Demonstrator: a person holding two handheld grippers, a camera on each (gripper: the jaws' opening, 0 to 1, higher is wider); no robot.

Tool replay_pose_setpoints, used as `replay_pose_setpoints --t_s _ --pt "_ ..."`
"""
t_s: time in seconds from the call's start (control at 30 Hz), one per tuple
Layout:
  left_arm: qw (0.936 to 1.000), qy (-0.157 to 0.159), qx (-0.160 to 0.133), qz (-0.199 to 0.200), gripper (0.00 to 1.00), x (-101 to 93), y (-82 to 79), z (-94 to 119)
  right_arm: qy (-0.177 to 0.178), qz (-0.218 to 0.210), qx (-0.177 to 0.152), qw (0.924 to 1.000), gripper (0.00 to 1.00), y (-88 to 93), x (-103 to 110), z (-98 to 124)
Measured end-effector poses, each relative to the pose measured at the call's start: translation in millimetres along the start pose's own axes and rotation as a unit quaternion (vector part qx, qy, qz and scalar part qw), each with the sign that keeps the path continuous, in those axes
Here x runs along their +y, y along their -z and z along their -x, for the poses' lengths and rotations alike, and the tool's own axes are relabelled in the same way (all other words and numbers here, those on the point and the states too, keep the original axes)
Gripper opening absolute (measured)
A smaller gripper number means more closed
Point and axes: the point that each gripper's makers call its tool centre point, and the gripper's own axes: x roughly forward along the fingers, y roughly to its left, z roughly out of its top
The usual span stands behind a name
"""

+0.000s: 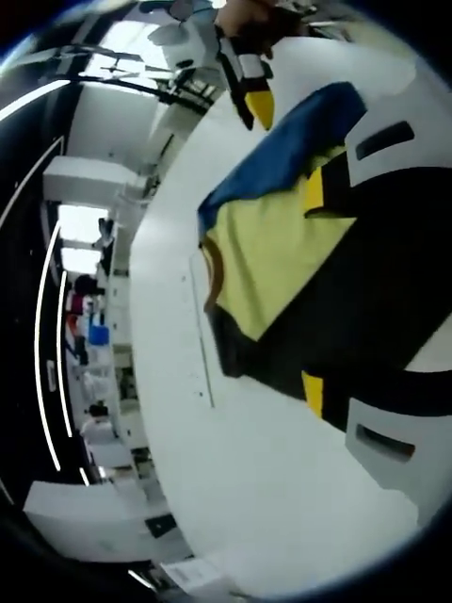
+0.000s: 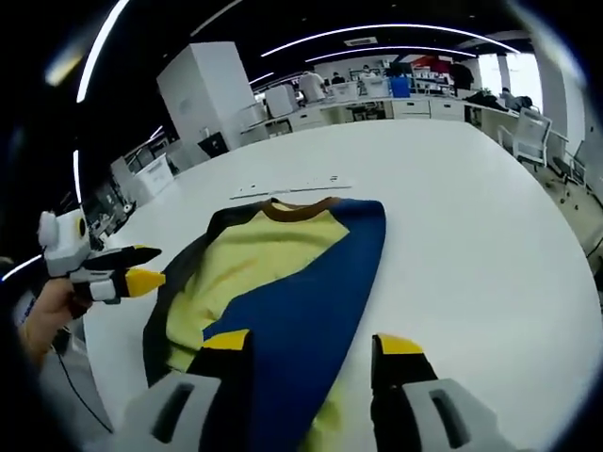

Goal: Fold the garment on the visible template until the final outline fits inside the template.

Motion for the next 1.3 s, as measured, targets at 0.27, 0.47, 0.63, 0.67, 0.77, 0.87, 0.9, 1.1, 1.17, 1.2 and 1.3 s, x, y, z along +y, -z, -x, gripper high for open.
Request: replay_pose_setpoints --t_s 0.27,0.47,0.63,0.67,0.77,0.87,0.9,1.1,1.17,1.2,1.3 --pt "0.9996 -0.015 0.024 0.006 0.53 -12.8 22.5 -3 0.001 -0.021 0.020 0.9996 0.34 20.3 2 -1" --pt "0.9981 -0.044 0.042 -0.013 0.47 -15.3 38.2 -11 0.015 -0.041 0.024 0.9988 0.28 26.5 -5 -5" --pt "0.9972 -0.055 0.048 0.017 0.24 -12.4 44.5 -13 0.015 -0.056 0.019 0.9981 0.22 27.3 -2 -6" --pt "0.9972 -0.054 0.047 0.020 0.19 -12.4 44.9 -13 0.014 -0.058 0.019 0.9981 0.21 27.1 -2 -6" --pt "0.9971 -0.053 0.042 0.033 0.10 -11.2 44.1 -11 0.015 -0.057 0.014 0.9982 0.18 25.8 -1 -5" --pt "0.9966 -0.056 0.036 0.048 0.00 -7.5 42.1 -7 0.018 -0.053 0.006 0.9984 0.12 21.7 -2 -3" --pt "0.9964 -0.055 0.028 0.058 0.00 -7.3 40.1 -6 0.020 -0.051 0.004 0.9985 0.09 20.1 -3 -2" --pt "0.9967 -0.053 0.014 0.060 0.00 -0.4 32.8 6 0.030 -0.030 0.002 0.9991 0.00 18.6 -11 3" --pt "0.9970 -0.059 0.008 0.049 0.00 5.0 27.9 12 0.030 -0.031 -0.001 0.9991 0.00 15.9 -12 8" --pt "0.9971 -0.061 0.004 0.047 0.00 7.5 26.0 13 0.028 -0.032 -0.006 0.9991 0.00 13.7 -12 10" --pt "0.9966 -0.076 0.004 0.030 0.00 20.5 24.1 20 0.030 -0.036 -0.017 0.9988 0.00 5.3 -17 20"
